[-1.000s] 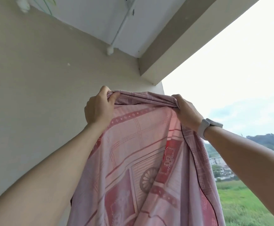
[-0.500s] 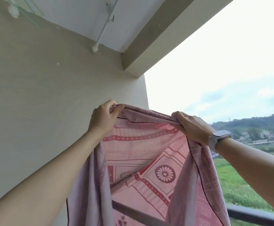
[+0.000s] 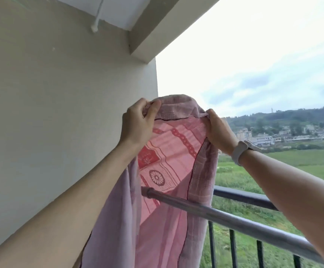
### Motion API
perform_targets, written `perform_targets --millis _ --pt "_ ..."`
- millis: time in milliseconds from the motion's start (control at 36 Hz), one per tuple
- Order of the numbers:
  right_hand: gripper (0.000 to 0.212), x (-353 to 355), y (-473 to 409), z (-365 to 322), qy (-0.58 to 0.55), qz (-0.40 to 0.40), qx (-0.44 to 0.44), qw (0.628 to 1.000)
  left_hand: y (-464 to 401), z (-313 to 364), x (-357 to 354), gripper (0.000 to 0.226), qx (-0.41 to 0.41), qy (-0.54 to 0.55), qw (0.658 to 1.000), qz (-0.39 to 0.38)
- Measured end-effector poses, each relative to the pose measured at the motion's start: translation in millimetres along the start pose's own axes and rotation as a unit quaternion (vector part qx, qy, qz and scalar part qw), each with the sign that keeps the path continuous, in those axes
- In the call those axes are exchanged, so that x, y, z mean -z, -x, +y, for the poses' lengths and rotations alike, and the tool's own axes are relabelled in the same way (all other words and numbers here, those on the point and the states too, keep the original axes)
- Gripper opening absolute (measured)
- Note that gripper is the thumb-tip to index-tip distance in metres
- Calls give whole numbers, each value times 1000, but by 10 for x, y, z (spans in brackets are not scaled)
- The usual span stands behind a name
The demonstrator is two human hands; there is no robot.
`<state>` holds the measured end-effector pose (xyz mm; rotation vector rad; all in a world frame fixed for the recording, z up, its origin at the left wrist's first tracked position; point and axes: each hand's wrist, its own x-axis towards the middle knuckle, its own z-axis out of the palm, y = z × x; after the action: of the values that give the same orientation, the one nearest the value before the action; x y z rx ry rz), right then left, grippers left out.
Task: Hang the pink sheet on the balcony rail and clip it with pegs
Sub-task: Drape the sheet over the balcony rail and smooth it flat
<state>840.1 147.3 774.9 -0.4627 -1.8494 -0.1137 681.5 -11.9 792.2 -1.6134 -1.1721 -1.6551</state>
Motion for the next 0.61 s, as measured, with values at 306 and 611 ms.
perform_targets --millis 306,611 --pt "12 1853 661 180 11 -33 -10 999 768 1714 -557 27 53 52 997 -35" --pt "25 3389 1285 39 108 -68 -6 992 1421 2674 -965 17 48 87 983 -154"
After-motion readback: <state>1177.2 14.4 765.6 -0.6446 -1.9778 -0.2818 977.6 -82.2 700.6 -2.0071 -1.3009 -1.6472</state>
